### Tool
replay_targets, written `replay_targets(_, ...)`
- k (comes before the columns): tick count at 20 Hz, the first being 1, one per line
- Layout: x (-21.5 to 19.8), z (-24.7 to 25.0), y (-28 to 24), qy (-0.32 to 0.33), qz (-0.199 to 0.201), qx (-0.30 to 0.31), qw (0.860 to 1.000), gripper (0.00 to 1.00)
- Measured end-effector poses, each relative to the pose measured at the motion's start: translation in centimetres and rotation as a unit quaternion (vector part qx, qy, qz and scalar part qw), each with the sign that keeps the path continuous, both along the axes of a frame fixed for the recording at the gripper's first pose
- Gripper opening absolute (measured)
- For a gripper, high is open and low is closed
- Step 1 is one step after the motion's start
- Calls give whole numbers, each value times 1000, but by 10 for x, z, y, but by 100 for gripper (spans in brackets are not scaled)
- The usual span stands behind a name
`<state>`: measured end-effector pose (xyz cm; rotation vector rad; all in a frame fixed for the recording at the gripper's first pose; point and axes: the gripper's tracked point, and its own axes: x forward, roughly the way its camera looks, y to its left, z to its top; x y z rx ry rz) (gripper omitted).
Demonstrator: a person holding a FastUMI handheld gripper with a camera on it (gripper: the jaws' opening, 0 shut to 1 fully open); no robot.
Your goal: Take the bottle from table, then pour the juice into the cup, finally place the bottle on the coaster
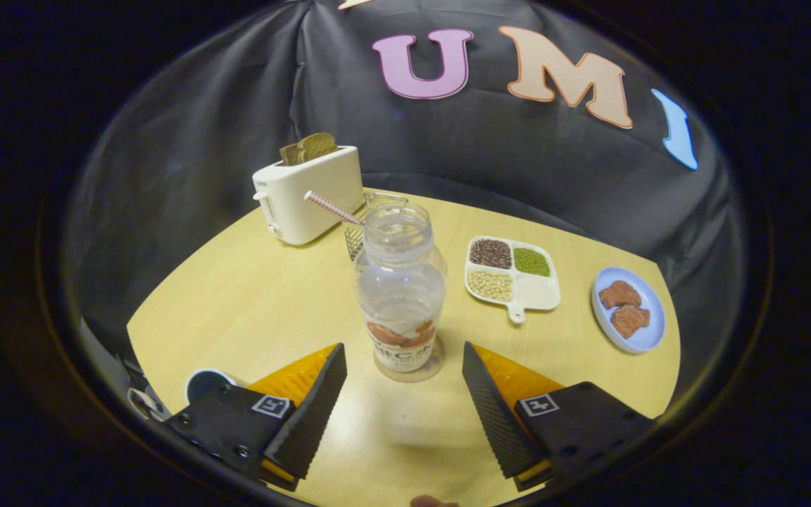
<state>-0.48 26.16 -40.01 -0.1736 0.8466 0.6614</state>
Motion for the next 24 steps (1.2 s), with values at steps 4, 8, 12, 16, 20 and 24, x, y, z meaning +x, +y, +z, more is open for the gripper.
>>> replay_targets(4, -12, 15, -25, -10, -18, 1, 1000, 100)
replay_targets(8, -20, 37, -51, -24, -41, 3, 999, 100)
replay_targets(12, -21, 64, -76, -42, -75, 15, 996, 100)
replay_targets(16, -12, 99, -104, -71, -113, 25, 991, 100)
replay_targets(20, 6, 142, -136, -110, -145, 32, 983, 100)
replay_targets(24, 30, 202, -168, -165, -175, 44, 970, 100)
